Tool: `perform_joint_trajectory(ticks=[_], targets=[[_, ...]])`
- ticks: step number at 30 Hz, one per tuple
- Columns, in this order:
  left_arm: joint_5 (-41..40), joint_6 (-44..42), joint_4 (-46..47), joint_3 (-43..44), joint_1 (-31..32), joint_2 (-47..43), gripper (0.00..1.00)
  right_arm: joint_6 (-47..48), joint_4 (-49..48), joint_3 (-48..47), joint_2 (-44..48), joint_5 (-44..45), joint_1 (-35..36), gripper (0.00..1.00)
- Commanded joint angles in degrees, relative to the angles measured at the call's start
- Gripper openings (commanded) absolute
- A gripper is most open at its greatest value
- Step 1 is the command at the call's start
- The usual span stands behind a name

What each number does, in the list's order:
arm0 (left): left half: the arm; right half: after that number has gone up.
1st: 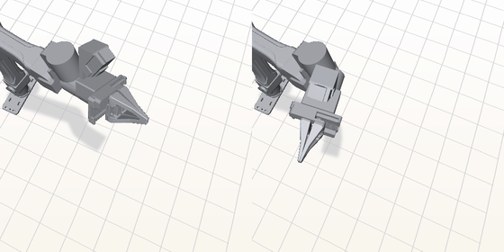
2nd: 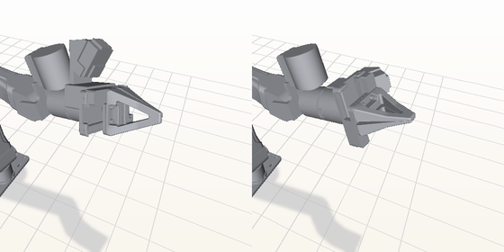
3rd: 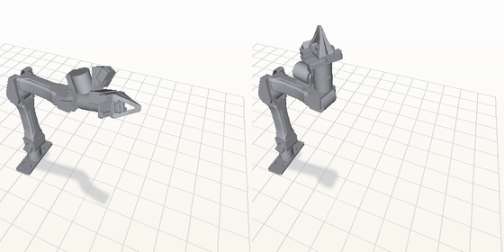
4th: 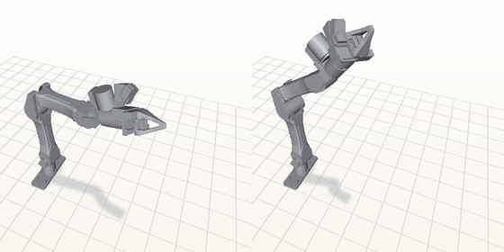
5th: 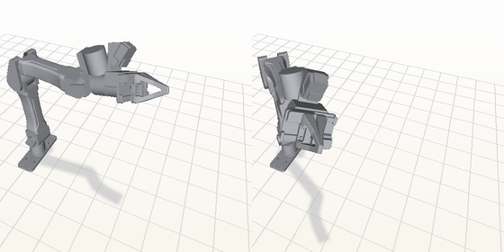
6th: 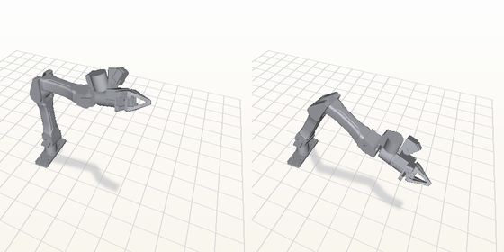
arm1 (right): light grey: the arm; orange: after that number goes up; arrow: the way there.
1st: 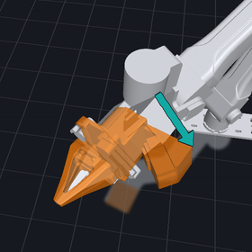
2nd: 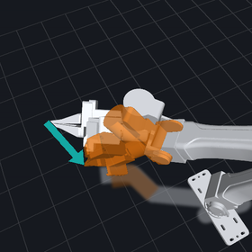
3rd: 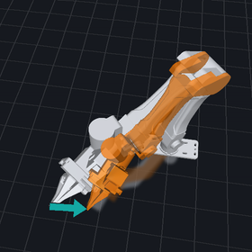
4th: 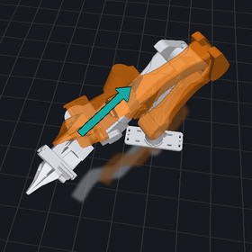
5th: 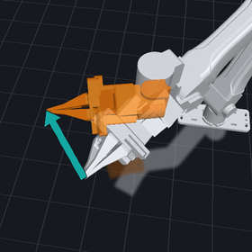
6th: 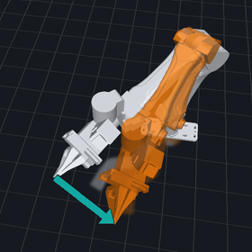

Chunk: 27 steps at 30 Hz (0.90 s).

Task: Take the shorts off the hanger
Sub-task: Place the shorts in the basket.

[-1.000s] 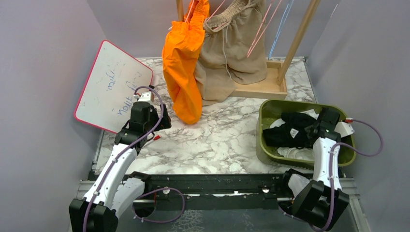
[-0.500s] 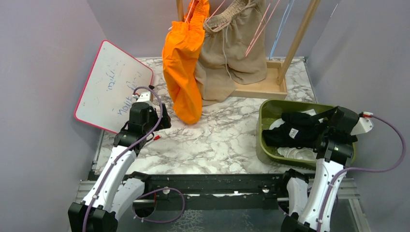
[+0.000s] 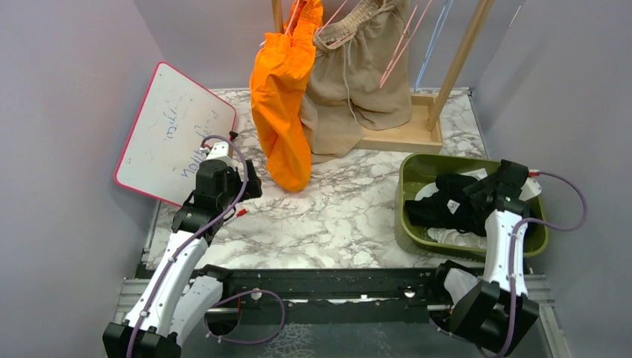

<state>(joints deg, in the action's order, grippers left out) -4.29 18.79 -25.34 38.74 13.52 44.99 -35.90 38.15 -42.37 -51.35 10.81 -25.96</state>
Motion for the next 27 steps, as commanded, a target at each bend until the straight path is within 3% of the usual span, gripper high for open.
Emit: perform_joint_trajectory(ticks=[1, 11, 14, 19, 27], targets=[[-2.50, -0.64, 1.68, -0.52, 0.12, -1.16, 0.99, 1.17, -0.49, -3.58, -3.75, 4.89, -0.15, 0.74], [-3.73, -0.85, 1.53, -0.39, 0.10, -4.64, 0.99, 4.80, -3.14, -18.20, 10.20, -19.67, -0.15, 0.76], [-4.03, -0.81, 1.52, -0.81, 0.08, -6.49, 0.99, 3.58, -2.35, -20.53, 10.02, -34.75, -0.15, 0.76], [-4.27, -0.80, 1.53, -0.95, 0.10, -7.84, 0.99, -2.98, -14.03, -14.90, 10.54, -58.22, 2.41, 0.75], [-4.46, -0.85, 1.75, -0.82, 0.10, -6.60, 0.99, 3.92, -9.25, -15.22, 3.98, -66.83, 10.30, 0.72]])
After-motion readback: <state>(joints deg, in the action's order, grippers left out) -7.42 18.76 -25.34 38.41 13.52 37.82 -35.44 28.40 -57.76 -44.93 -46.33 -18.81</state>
